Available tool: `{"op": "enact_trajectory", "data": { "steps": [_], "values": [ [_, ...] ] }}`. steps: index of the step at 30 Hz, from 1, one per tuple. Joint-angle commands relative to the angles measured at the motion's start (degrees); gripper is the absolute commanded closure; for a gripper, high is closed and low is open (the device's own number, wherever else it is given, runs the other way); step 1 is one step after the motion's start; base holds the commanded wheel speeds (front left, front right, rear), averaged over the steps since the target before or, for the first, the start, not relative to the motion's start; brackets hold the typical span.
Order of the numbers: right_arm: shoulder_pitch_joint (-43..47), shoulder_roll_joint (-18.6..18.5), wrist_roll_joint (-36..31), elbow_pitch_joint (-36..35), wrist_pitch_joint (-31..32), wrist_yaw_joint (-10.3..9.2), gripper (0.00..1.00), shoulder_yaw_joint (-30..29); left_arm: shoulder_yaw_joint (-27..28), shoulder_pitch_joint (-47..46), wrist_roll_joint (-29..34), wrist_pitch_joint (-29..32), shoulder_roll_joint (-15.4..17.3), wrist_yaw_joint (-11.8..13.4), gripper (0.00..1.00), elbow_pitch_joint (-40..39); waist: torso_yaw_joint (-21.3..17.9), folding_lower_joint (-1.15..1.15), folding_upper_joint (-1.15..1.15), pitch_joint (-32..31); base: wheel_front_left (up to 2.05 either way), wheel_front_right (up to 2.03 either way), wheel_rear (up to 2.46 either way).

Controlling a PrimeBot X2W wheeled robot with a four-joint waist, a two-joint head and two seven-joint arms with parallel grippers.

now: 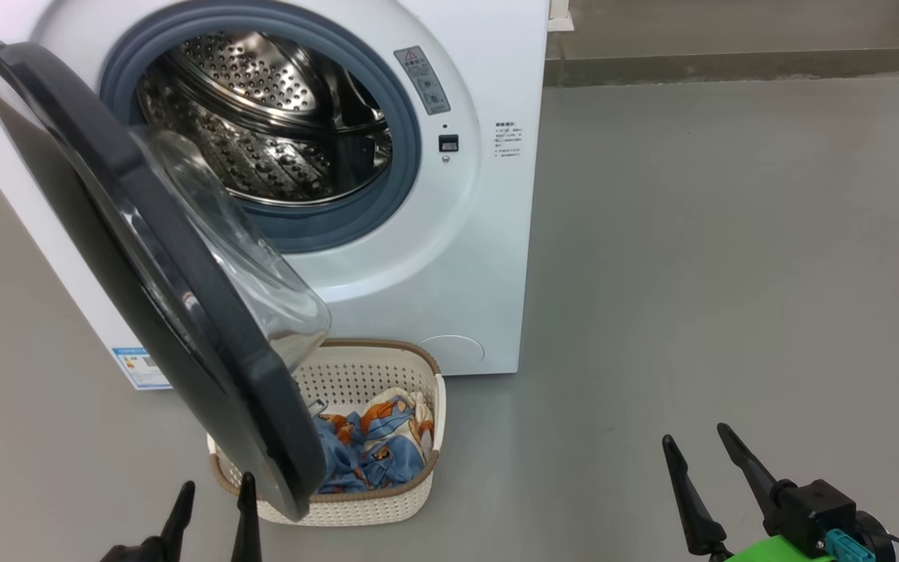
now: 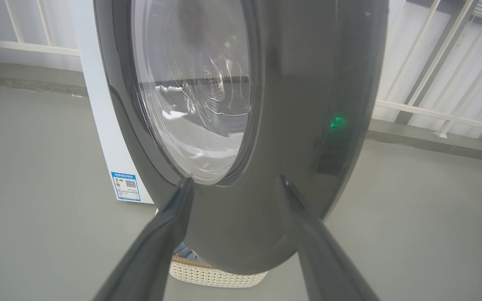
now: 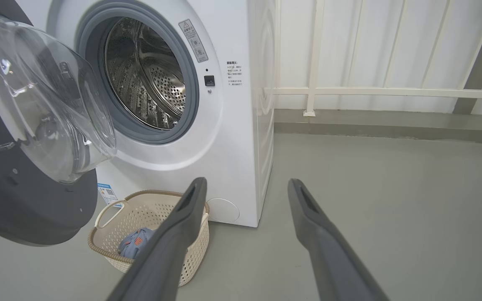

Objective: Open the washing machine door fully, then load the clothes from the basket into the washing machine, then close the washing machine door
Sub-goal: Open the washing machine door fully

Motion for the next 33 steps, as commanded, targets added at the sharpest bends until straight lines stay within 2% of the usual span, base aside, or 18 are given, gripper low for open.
{"op": "enact_trajectory", "data": {
  "steps": [1,7,8,9,20,25,33],
  "values": [
    [-0.50,0.00,-0.33,-1.53,-0.70,0.09,0.00,1.36,1.72,-1.10,0.62,-0.44,0.53,-0.14,0.00,-1.07,0.05,0.00,0.00,-0.04,0.00,0.00,0.00],
    [-0.56,0.00,-0.33,-1.43,-0.70,0.09,0.00,1.58,1.82,-1.11,0.57,-0.44,0.53,-0.18,0.00,-1.04,0.08,0.00,0.00,-0.02,0.00,0.00,0.00],
    [-0.57,0.00,-0.35,-1.42,-0.70,0.09,0.00,1.60,1.86,-1.11,0.51,-0.44,0.53,-0.26,0.58,-1.00,0.07,0.00,0.00,-0.02,0.00,0.00,0.00],
    [-0.59,0.00,-0.36,-1.42,-0.70,0.09,0.00,1.60,1.88,-1.11,0.46,-0.44,0.53,-0.36,1.00,-0.95,0.06,0.00,0.00,-0.03,0.00,0.00,0.00],
    [-0.61,0.00,-1.00,-1.30,-0.70,0.09,0.00,1.76,1.93,-0.99,0.47,-0.44,0.53,-0.88,1.00,-1.08,0.02,0.00,0.00,-0.15,0.00,0.00,0.00],
    [-0.69,0.00,-1.07,-1.38,-0.70,0.09,0.00,1.97,3.89,-1.57,-0.28,-0.44,0.53,-0.97,1.00,-2.91,0.04,0.00,0.00,-0.33,0.00,0.00,0.00],
    [-0.75,0.00,-1.40,-1.42,-0.70,0.09,0.00,2.93,7.52,-3.88,2.03,-0.44,0.53,-2.24,1.00,-6.70,-0.02,0.00,0.00,-0.75,0.00,0.00,0.00]
  ]
}}
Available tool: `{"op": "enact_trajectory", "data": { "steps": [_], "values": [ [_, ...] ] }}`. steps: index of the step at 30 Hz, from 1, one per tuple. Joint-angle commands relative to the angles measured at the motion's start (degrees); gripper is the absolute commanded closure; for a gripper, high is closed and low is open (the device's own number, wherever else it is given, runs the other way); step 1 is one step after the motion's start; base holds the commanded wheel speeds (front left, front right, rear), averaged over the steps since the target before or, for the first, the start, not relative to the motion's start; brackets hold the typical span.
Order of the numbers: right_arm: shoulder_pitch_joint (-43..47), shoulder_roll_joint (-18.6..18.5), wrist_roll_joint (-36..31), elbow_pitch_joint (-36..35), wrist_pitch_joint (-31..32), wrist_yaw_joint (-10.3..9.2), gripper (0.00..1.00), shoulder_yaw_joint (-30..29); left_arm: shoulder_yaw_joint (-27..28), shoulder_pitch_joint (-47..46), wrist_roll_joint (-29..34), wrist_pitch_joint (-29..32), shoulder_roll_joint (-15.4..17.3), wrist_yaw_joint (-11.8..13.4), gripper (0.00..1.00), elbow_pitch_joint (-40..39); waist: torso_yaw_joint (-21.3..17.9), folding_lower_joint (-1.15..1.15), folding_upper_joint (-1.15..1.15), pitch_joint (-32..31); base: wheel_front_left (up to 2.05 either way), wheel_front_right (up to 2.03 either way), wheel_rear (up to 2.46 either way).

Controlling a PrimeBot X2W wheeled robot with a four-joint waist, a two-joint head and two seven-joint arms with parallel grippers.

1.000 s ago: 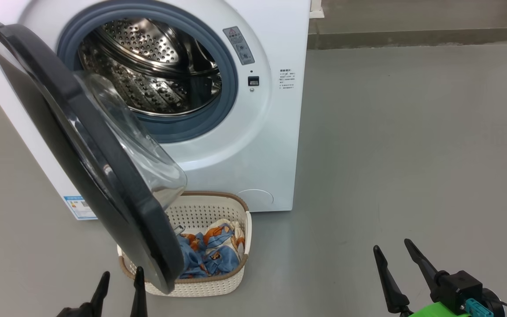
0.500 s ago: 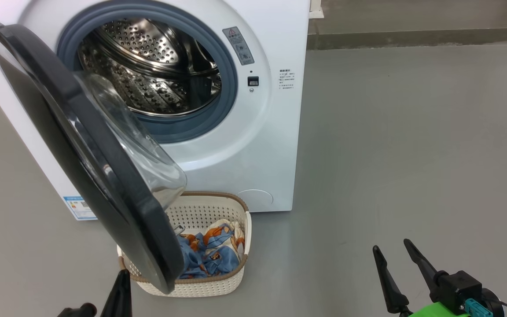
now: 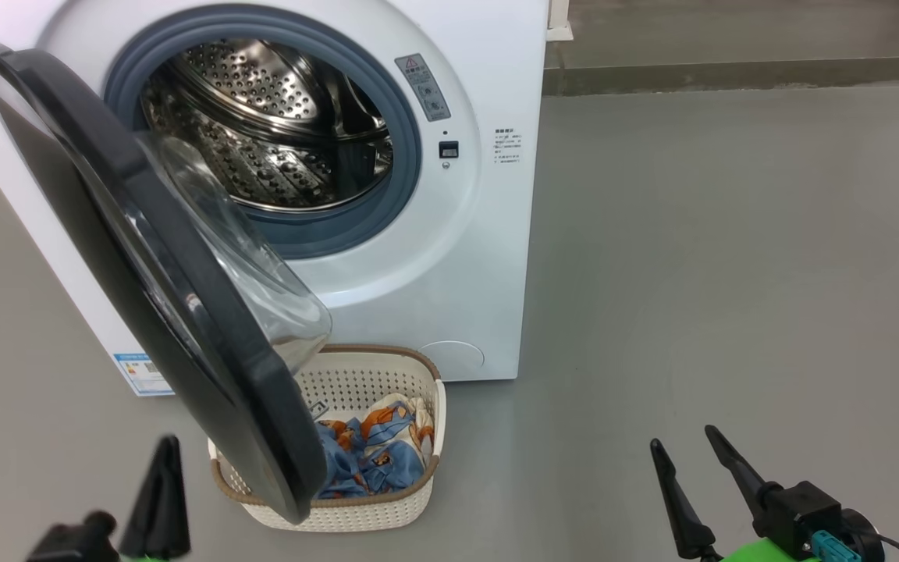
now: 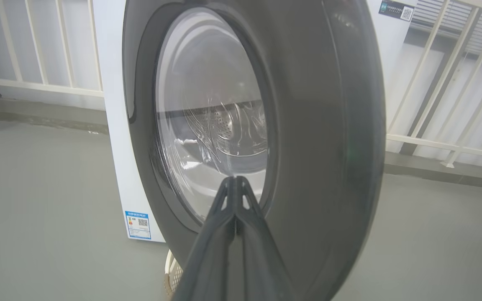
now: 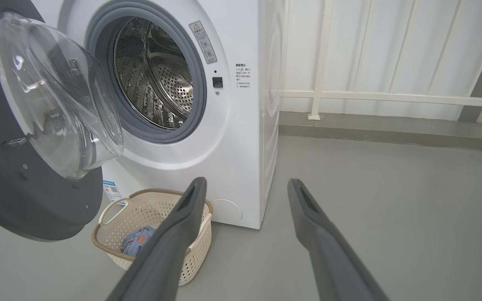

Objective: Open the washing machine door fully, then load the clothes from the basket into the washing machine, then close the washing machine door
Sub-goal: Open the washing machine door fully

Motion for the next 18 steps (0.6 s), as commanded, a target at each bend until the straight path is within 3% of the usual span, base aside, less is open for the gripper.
{"op": "enact_trajectory", "data": {
  "steps": [1,18],
  "values": [
    [-0.82,-0.04,-0.33,-1.61,-0.70,0.09,0.00,1.95,2.83,-3.85,0.82,-0.43,0.56,-0.45,1.00,-2.69,-0.01,0.00,0.00,-0.07,0.00,0.00,0.00],
    [-1.16,-0.04,-0.60,-2.84,-0.70,0.09,0.00,2.26,5.23,-14.15,2.77,-0.43,0.56,-1.40,1.00,-11.18,-0.75,0.00,0.00,-0.21,0.00,0.00,0.00]
  ]
}}
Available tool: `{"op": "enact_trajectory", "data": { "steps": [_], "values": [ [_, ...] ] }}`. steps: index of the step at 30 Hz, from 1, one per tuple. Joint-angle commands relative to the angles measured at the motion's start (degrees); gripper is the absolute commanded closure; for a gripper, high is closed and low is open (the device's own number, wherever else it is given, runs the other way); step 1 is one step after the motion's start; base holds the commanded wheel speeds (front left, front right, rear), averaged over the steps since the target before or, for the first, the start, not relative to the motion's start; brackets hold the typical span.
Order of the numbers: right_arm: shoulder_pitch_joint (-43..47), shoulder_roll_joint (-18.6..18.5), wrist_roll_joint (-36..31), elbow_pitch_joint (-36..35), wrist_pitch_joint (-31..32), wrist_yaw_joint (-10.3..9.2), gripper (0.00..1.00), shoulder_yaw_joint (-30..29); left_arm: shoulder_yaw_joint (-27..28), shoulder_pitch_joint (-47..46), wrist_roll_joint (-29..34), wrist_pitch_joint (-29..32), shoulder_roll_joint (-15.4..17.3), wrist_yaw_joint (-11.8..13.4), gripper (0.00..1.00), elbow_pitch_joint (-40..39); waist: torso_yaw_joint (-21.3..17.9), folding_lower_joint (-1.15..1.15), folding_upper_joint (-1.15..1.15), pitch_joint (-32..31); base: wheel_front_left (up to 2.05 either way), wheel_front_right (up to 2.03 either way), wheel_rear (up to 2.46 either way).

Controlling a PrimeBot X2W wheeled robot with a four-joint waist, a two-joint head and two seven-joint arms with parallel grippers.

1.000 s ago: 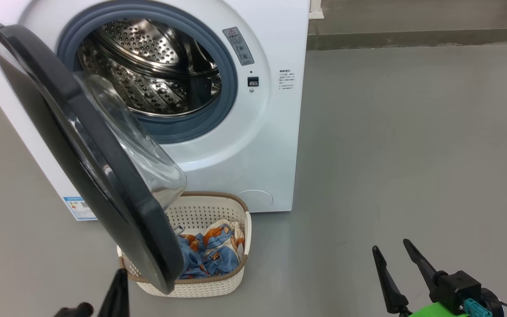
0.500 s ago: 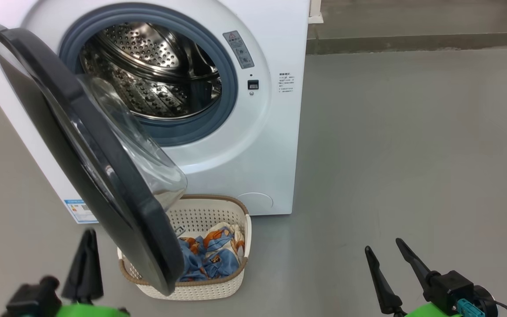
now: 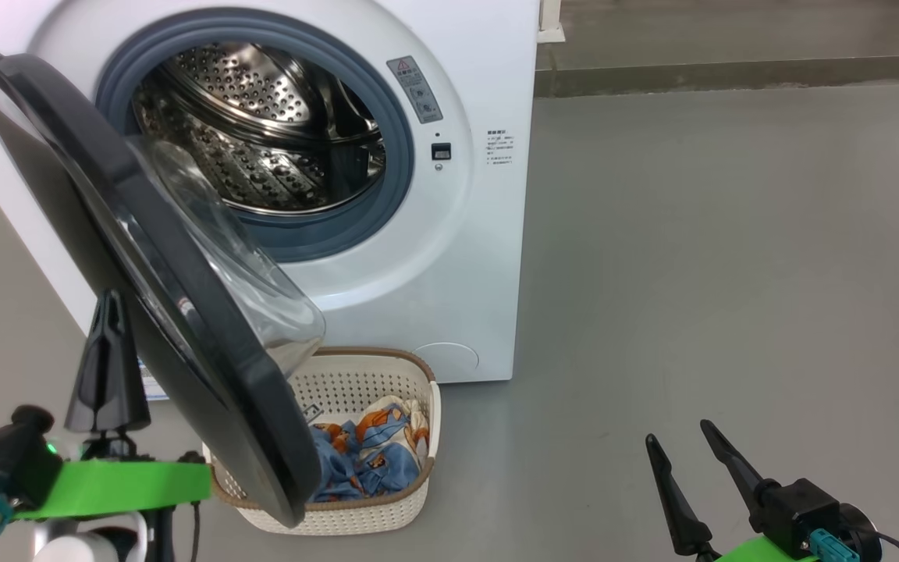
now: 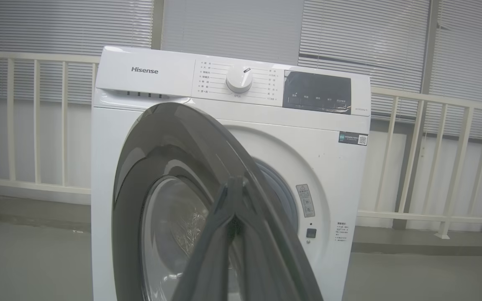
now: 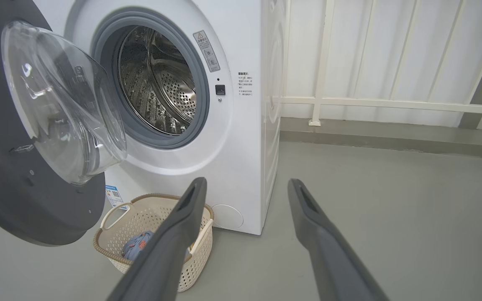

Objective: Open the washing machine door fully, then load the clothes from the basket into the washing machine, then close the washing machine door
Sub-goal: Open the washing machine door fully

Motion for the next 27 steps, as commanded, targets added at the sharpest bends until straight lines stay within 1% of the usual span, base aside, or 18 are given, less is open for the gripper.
{"op": "enact_trajectory", "data": {
  "steps": [1,4,7,15,16,17,19,27],
  "values": [
    [-1.15,-0.09,-0.55,-1.66,-0.70,0.09,0.00,1.43,1.41,-2.99,0.71,-0.36,0.74,-0.34,1.00,-2.01,-0.10,0.00,0.00,-0.03,0.00,0.00,0.00],
    [-1.31,-0.09,-0.56,-1.60,-0.70,0.09,0.00,1.40,0.06,-4.08,0.28,-0.36,0.74,-0.50,1.00,-2.88,-0.33,0.00,0.00,-0.04,0.00,0.00,0.00],
    [-1.32,-0.09,-0.56,-1.37,-0.70,0.09,0.00,0.72,-2.61,-4.99,-0.37,0.04,0.74,-0.53,1.00,-3.29,-0.38,0.00,0.00,0.01,0.00,0.00,0.00],
    [-1.40,-0.09,-0.38,-0.92,-0.70,0.09,0.00,0.67,-10.66,-6.50,-2.85,5.57,0.74,0.24,1.00,-4.08,-0.77,0.00,0.00,0.43,0.00,0.00,0.00],
    [-1.47,-0.09,-0.33,-0.87,-0.70,0.09,0.00,0.70,-11.58,-6.38,-3.69,6.42,0.74,0.22,1.00,-3.83,-0.90,0.00,0.00,0.44,0.00,0.00,0.00],
    [-1.58,-0.09,-0.29,-0.76,-0.70,0.09,0.00,0.78,-13.42,-6.09,-5.86,7.91,0.74,0.13,1.00,-3.34,-1.14,0.00,0.00,0.46,0.00,0.00,0.00],
    [-1.62,-0.09,-0.26,-0.68,-0.70,0.09,0.00,0.70,-15.08,-5.76,-6.90,9.59,0.74,0.05,1.00,-2.46,-1.30,0.00,0.00,0.48,0.00,0.00,0.00],
    [-1.68,-0.09,-0.07,-0.58,-0.70,0.09,0.00,0.42,-18.86,-4.27,-9.84,14.66,0.74,0.38,1.00,1.64,-1.75,0.00,0.00,0.75,0.00,0.00,0.00]
  ]
}}
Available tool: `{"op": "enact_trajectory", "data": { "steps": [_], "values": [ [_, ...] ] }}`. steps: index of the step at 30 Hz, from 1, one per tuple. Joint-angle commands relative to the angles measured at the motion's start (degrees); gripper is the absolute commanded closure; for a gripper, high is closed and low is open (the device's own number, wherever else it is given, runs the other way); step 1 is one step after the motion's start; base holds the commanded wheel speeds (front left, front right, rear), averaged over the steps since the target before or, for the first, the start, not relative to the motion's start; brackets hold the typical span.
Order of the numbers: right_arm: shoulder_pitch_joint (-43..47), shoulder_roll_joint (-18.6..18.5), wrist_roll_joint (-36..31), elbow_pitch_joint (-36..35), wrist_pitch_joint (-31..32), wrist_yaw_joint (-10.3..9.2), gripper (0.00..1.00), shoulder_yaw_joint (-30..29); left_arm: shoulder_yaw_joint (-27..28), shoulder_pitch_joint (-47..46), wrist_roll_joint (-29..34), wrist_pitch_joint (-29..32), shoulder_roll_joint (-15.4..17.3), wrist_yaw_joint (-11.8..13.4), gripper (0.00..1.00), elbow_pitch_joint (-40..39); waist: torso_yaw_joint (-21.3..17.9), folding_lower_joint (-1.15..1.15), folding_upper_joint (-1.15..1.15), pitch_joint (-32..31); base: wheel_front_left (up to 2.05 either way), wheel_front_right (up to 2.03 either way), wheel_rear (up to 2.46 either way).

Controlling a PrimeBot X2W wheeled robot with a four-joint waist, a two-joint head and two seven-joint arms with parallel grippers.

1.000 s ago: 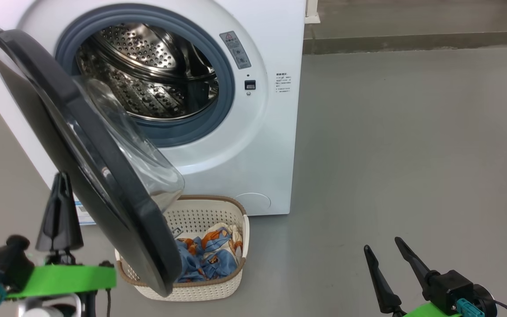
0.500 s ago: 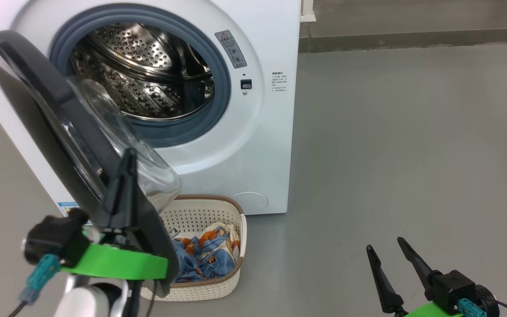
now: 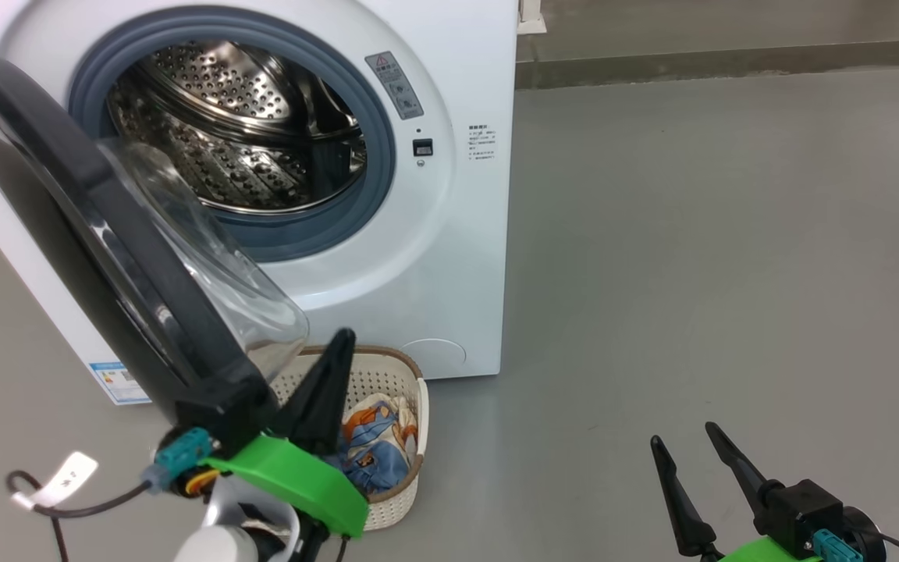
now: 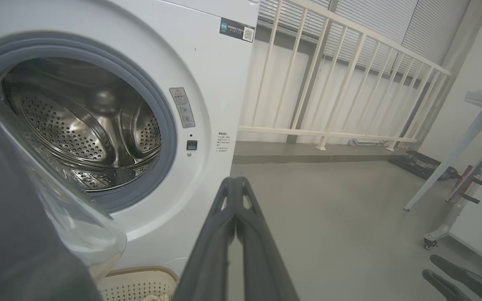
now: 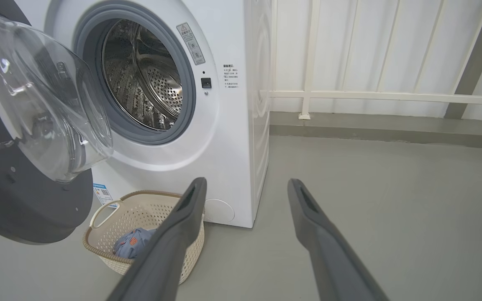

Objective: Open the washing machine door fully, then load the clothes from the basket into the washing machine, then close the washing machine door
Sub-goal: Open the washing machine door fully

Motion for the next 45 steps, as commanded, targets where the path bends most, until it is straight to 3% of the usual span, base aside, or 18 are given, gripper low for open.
{"op": "enact_trajectory", "data": {
  "steps": [1,8,24,45],
  "values": [
    [-1.65,-0.09,0.02,-1.19,-0.70,0.09,0.00,1.20,1.55,-0.91,-0.69,0.46,0.67,0.38,1.00,-0.66,-0.06,0.00,0.00,0.05,0.00,0.00,0.00],
    [-1.72,-0.09,0.16,-1.01,-0.70,0.09,0.00,1.15,1.25,-0.11,-1.70,2.16,0.85,0.84,1.00,3.06,-0.19,0.00,0.00,0.17,0.00,0.00,0.00],
    [-1.75,-0.09,0.60,-0.16,-0.70,0.09,0.00,1.06,2.31,-1.31,-2.98,-0.62,1.24,1.02,1.00,12.22,0.13,0.00,0.00,0.14,0.00,0.00,0.00],
    [-1.36,-0.09,0.63,0.30,-0.70,0.09,0.00,1.19,2.49,-1.84,-3.48,-3.39,1.88,1.57,1.00,15.48,2.04,0.00,0.00,-0.23,0.00,0.00,0.00]
  ]
}}
